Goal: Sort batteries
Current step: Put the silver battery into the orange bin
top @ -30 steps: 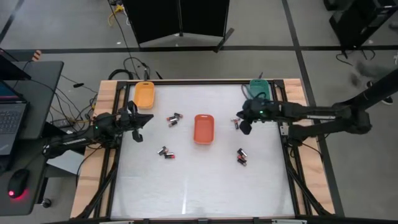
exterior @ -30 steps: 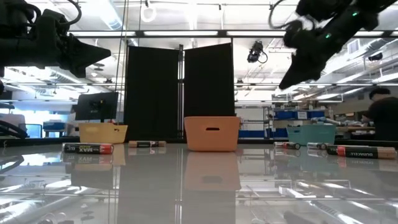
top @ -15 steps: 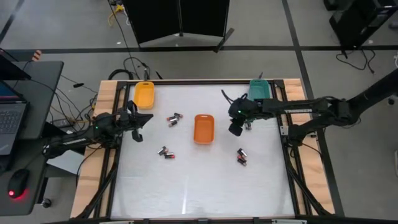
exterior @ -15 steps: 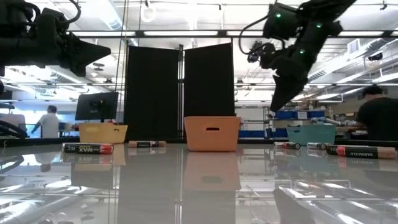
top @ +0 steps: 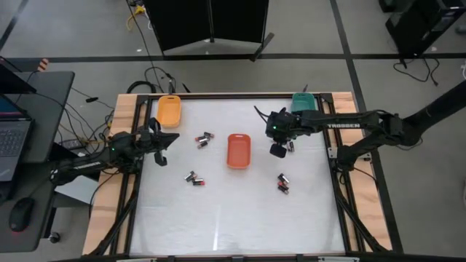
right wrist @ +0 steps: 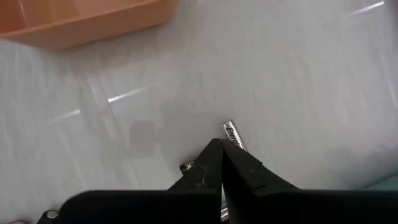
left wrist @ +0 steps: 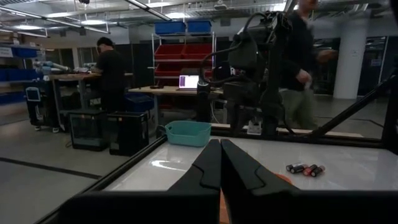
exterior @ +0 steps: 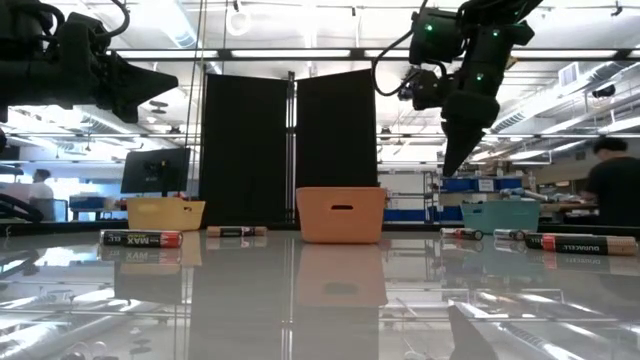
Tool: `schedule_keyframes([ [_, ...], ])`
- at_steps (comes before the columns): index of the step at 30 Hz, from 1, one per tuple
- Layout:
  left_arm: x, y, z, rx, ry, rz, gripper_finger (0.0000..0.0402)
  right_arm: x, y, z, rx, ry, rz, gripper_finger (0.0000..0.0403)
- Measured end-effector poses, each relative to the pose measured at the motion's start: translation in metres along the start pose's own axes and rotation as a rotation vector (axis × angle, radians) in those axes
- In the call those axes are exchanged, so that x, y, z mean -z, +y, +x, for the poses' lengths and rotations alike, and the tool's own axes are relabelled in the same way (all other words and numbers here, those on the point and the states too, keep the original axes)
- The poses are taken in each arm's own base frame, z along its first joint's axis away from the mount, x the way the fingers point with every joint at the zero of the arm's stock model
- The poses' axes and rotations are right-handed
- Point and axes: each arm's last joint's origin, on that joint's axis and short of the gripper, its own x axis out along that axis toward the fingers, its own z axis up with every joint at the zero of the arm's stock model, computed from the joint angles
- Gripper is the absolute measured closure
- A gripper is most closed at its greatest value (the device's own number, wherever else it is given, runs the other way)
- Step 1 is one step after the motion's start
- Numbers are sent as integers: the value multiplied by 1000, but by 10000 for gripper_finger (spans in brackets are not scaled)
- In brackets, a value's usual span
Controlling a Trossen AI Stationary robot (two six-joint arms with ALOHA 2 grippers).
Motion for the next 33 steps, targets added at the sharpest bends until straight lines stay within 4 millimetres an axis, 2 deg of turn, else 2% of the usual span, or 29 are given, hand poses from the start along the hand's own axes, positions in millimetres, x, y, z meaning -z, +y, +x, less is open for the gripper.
schedule_keyframes([
  [4, 1, 0, 0, 0, 9, 0, 394, 0, 1, 0, -21, 1, -5, 380],
  [10, 1, 0, 0, 0, 7, 1, 394, 0, 2, 0, -69, 4, -21, 395],
  [17, 1, 0, 0, 0, 10, 6, 394, 0, 2, 0, -71, 3, -15, 371],
  [22, 3, 0, 0, 2, 29, 8, 394, 0, 1, -1, -103, 10, 14, 385],
  [26, 3, -1, 0, 41, 29, 8, 394, -3, 1, -3, -113, -5, 27, 390],
  [33, 3, -2, 0, 71, 30, 7, 394, -14, 0, -13, -116, -51, 30, 376],
])
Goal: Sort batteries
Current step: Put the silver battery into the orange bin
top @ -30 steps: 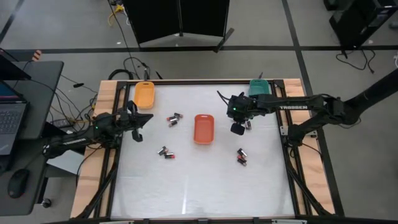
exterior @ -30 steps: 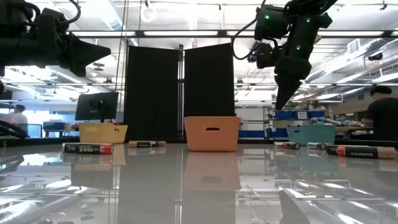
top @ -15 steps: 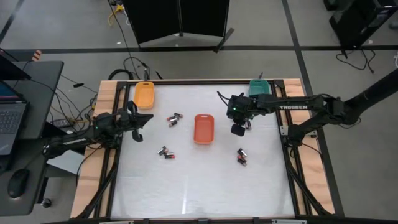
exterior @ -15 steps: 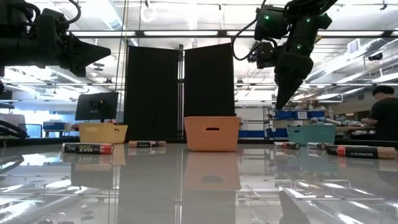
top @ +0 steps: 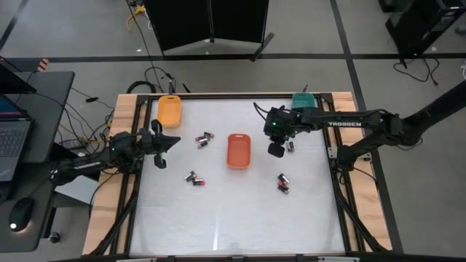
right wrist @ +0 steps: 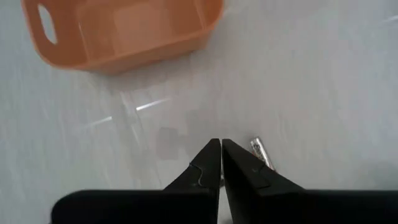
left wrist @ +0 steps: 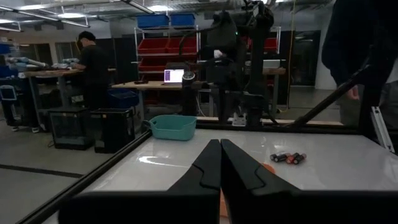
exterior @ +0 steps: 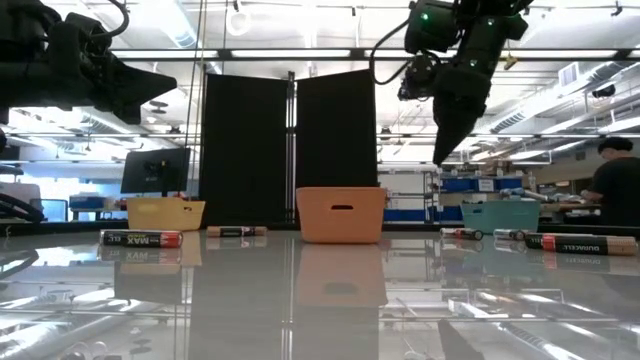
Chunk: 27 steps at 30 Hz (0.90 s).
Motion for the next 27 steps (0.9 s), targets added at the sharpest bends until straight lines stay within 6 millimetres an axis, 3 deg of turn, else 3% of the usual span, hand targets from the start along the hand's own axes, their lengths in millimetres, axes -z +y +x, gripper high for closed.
schedule_keyframes([
  [8, 4, 0, 2, 7, 43, -2, 394, -3, 0, -4, -2, -13, -10, 390],
  [15, 11, 0, 7, 15, 120, -6, 394, -5, 4, 1, -118, -51, 3, 387],
  [27, 14, 0, 11, 15, 157, -8, 394, -4, 0, 2, -60, -46, 3, 387],
])
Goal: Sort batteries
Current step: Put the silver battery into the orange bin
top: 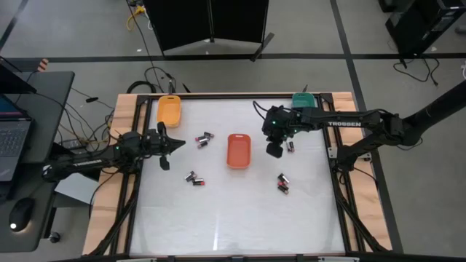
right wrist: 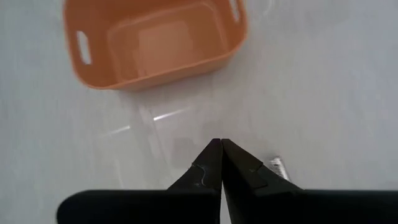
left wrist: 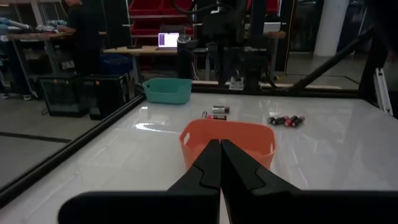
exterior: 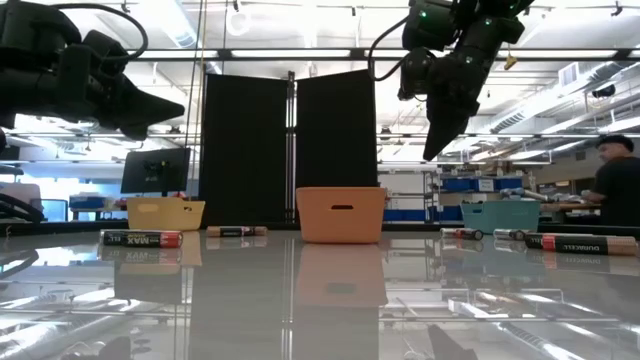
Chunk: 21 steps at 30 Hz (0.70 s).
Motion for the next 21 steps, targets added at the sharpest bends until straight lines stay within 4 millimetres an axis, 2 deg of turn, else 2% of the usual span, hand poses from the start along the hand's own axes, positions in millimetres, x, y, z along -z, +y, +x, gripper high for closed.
schedule_keyframes([
  [11, 0, 0, 0, 0, -4, 2, 394, -1, -8, 1, 41, -1, -3, 387],
  [21, -1, 0, 0, 1, -5, 13, 394, 1, -12, 41, 49, 138, -36, 384],
])
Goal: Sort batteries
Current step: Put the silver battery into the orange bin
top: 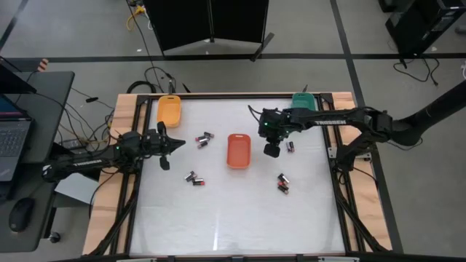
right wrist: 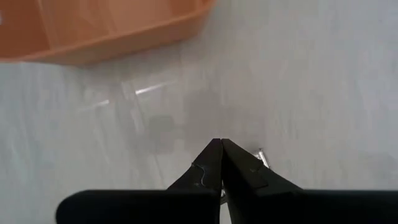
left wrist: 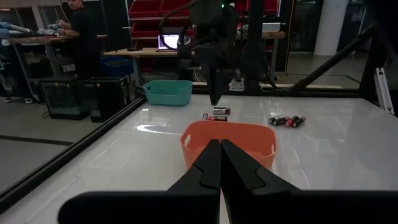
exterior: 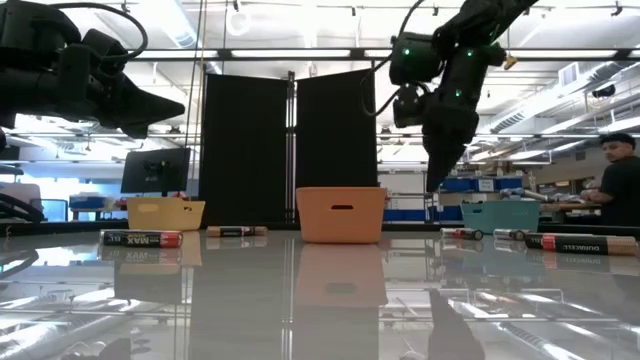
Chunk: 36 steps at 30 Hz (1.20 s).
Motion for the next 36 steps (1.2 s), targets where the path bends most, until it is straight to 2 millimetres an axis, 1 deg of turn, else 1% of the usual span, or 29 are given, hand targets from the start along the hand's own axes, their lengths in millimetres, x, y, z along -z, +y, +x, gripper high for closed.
schedule_keyframes([
  [4, -1, 0, 0, -1, 13, 3, 394, 0, -4, 6, 19, 25, -4, 384],
  [7, -4, 0, 0, -1, -3, 4, 394, -1, -6, 9, 24, 27, 3, 374],
  [12, -1, 0, 1, 0, 23, 3, 394, 0, -9, 23, 30, 81, -20, 338],
  [16, 0, 0, 3, 2, 42, 1, 394, 1, -16, 37, 59, 122, -12, 306],
  [20, 2, 0, 6, 13, 61, -2, 394, 2, -21, 43, 85, 153, -21, 285],
  [27, 1, -1, 11, 43, 56, -5, 394, 3, -28, 42, 88, 161, -50, 284],
  [36, 3, 0, 14, 43, 69, -7, 394, 4, -30, 42, 80, 168, -87, 291],
])
